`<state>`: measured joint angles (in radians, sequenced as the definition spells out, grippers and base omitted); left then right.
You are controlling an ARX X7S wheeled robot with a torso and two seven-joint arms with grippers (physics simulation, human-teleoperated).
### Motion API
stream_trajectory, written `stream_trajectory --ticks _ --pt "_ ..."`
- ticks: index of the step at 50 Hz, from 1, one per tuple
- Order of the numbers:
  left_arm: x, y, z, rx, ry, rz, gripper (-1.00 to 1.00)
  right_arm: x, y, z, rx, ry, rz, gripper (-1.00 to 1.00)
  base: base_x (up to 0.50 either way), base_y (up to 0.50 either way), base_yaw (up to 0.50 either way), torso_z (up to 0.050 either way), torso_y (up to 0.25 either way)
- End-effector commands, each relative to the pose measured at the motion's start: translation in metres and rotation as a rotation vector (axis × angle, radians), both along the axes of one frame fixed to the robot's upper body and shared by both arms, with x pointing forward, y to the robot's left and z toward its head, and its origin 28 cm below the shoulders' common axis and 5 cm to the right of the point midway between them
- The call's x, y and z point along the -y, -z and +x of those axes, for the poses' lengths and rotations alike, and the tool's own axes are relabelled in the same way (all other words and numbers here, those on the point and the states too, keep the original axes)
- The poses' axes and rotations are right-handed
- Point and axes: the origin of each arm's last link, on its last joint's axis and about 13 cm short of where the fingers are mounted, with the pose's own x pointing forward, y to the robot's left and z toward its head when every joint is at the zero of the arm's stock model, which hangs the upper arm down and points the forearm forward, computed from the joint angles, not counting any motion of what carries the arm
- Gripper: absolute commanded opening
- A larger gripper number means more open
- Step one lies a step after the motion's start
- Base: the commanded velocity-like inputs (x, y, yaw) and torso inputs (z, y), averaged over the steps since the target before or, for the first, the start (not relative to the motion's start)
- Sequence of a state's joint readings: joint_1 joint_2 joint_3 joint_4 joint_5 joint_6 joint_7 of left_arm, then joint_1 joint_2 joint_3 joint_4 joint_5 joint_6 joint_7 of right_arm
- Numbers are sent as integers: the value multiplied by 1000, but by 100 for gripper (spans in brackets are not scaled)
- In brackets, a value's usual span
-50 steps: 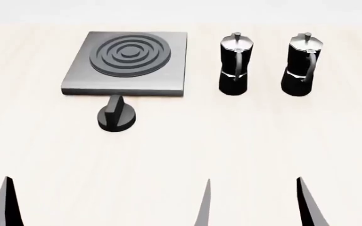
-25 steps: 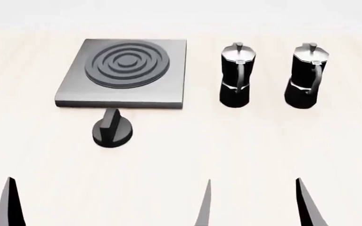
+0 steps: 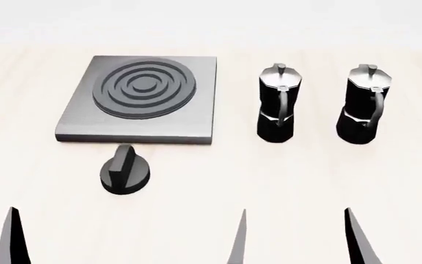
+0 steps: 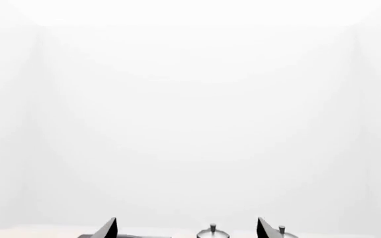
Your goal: Put both moka pots on the stove.
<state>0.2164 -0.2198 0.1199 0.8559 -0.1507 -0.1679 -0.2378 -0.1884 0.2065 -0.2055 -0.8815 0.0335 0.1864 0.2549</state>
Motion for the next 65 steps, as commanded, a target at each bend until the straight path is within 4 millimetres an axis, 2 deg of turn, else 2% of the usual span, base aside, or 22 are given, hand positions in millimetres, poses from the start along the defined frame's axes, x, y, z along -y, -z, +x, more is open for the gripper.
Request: stream_trajectory --ticks 1,65 --pt "0 0 0 -1 -2 0 100 0 1 1 -4 2 -1 100 180 0 0 0 0" --pt "1 2 1 -5 4 6 100 0 3 2 -8 4 0 100 181 0 0 0 0"
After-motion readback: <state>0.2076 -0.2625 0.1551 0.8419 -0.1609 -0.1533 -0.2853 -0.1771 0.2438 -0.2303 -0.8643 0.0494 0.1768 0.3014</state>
